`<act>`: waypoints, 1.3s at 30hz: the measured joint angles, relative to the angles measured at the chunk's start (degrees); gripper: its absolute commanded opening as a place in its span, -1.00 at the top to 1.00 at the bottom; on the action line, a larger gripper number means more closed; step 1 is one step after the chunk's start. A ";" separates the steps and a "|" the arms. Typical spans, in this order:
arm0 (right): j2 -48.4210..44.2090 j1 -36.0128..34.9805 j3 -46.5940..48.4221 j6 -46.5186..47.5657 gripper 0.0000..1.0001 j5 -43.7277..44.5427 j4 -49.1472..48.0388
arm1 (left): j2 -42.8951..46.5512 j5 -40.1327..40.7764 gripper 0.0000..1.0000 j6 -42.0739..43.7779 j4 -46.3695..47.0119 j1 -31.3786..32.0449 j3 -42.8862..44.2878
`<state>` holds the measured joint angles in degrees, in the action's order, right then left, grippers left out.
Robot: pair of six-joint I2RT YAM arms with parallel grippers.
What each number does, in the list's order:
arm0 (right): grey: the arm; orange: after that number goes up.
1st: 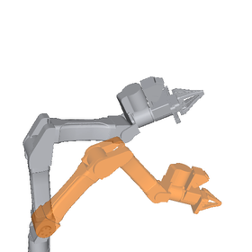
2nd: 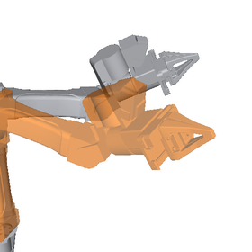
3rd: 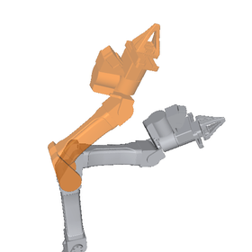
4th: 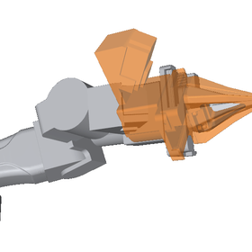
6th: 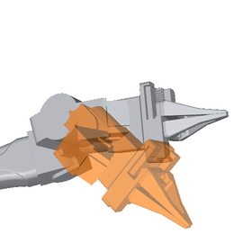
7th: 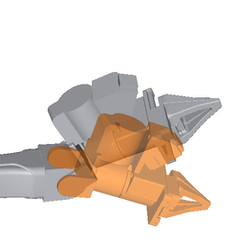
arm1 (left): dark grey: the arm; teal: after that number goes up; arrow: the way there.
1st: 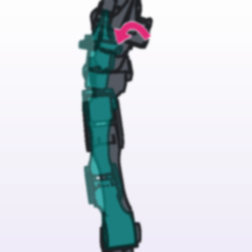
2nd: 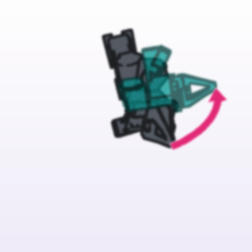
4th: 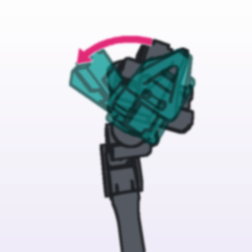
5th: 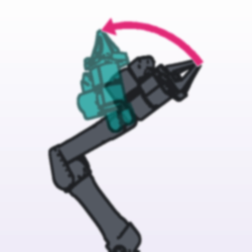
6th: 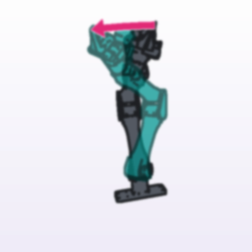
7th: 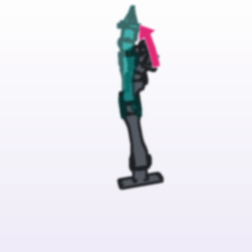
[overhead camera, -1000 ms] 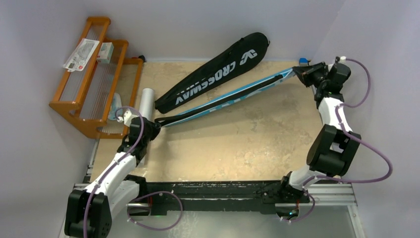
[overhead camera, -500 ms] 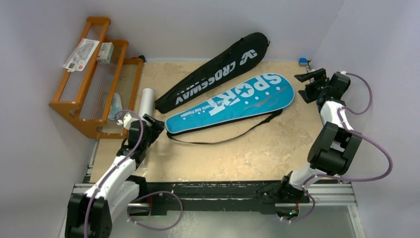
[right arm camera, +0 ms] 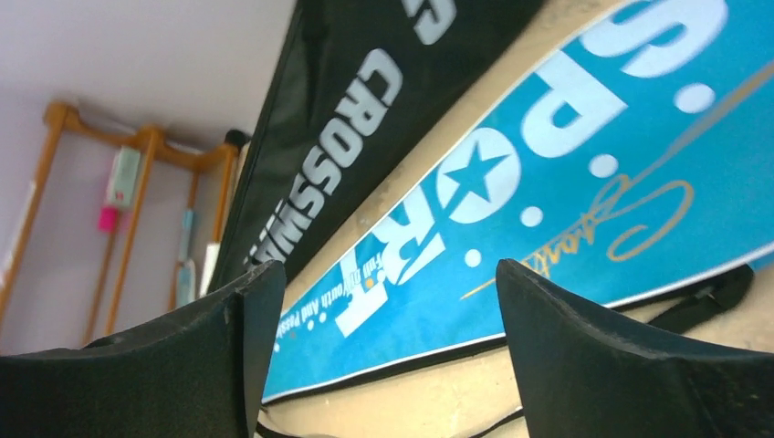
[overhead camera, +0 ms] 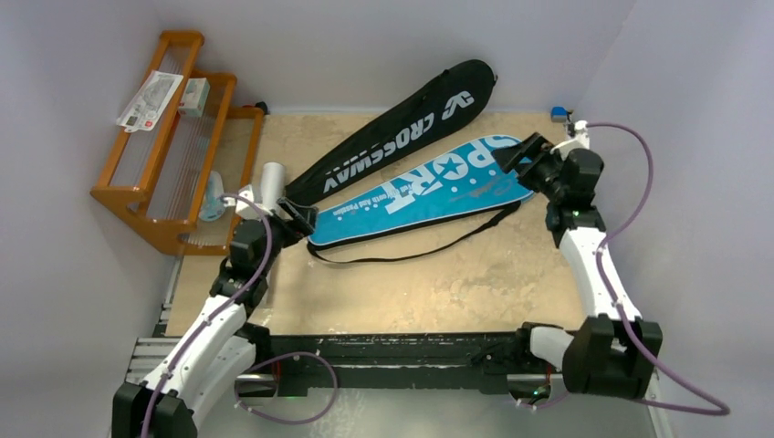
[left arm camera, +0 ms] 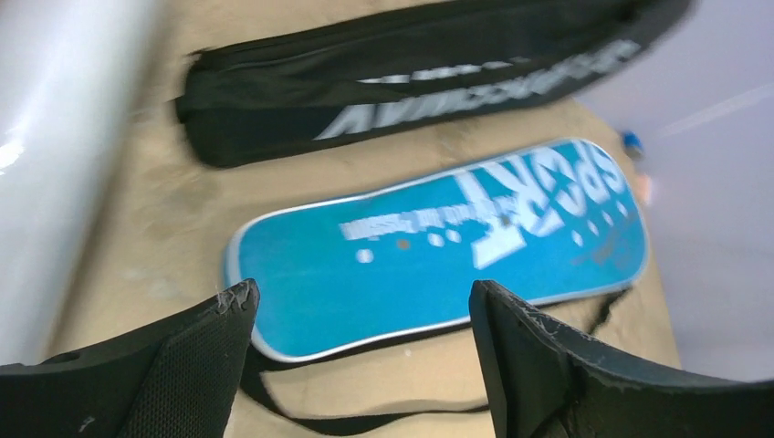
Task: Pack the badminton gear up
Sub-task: Place the racket bag at the center of the board, then reset both arms
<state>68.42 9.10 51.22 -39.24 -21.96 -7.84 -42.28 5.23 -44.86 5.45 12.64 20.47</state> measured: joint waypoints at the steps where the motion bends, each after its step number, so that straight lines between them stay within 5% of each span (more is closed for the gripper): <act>1: -1.42 -1.51 -0.94 1.07 -0.96 0.37 -0.72 | 0.02 -1.20 -0.68 1.90 1.53 1.11 -0.02; 8: -10.32 -7.17 -8.85 6.67 -0.98 11.28 -5.22 | 0.35 1.75 -0.70 16.06 12.85 12.28 -0.09; 17: -15.96 -7.17 -24.39 11.89 -0.98 24.06 -14.01 | -7.96 14.19 -0.87 28.74 25.49 12.39 -4.70; 24: -14.71 -7.17 -31.39 19.10 -0.97 28.11 -22.75 | -4.70 19.19 -0.95 32.39 31.06 12.39 -10.75; 29: -6.49 -7.19 -34.40 29.07 -0.87 27.78 -36.65 | -7.65 22.77 -0.96 33.11 33.59 12.41 -10.78; 34: 16.06 -7.21 -39.91 35.06 -0.85 29.75 -58.73 | -10.82 25.29 -0.96 33.75 36.57 12.41 -11.10; 39: 22.95 -8.48 -38.80 39.15 -0.98 29.79 -61.42 | -13.35 28.28 -0.93 35.12 39.19 12.39 -11.10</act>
<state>91.37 0.62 12.43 -0.10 7.84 -69.25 -55.64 33.52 -9.74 44.64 25.04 9.37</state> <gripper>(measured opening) 0.976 0.977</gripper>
